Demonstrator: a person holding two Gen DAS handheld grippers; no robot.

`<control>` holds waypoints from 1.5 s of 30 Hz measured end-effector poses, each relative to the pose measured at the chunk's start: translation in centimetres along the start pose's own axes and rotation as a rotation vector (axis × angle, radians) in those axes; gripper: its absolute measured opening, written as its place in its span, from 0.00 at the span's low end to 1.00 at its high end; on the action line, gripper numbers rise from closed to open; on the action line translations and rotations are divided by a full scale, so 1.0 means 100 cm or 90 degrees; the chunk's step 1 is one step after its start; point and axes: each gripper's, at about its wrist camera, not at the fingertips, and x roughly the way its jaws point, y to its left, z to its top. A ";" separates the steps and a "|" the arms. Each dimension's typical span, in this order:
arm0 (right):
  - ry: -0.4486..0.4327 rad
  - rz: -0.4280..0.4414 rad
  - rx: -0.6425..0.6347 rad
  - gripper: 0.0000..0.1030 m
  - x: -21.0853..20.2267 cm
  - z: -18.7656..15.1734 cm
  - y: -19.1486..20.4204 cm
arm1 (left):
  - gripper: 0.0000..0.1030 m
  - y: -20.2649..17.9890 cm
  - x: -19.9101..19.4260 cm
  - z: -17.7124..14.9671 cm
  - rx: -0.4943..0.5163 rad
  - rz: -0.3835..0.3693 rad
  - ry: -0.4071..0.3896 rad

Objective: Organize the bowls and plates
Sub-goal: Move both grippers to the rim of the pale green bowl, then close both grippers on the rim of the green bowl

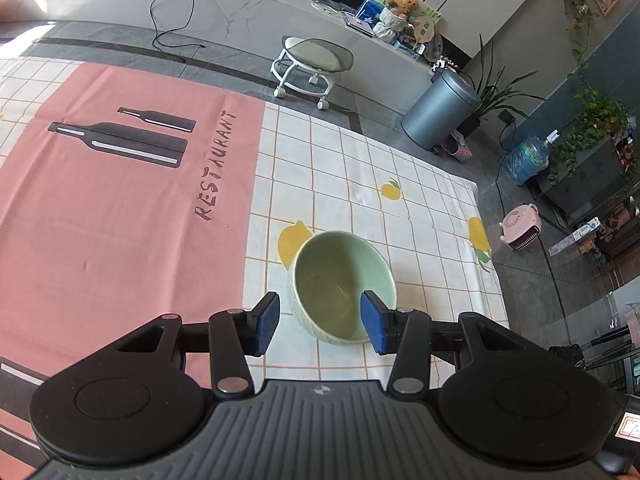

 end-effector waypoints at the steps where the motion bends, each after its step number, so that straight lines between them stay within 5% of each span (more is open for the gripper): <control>1: 0.004 -0.002 0.003 0.47 0.006 0.003 0.001 | 0.51 0.002 0.004 0.002 -0.006 0.001 0.002; 14: 0.055 -0.010 0.056 0.37 0.067 0.021 0.002 | 0.49 0.013 0.055 0.014 -0.030 0.019 0.038; 22: 0.082 0.007 0.069 0.17 0.089 0.020 0.002 | 0.20 0.019 0.077 0.015 -0.034 0.026 0.070; 27: 0.090 0.013 0.072 0.10 0.095 0.018 0.004 | 0.11 0.019 0.081 0.016 -0.033 0.012 0.074; 45: 0.076 0.029 0.070 0.09 0.067 0.008 0.010 | 0.09 0.012 0.043 0.004 -0.017 0.028 0.052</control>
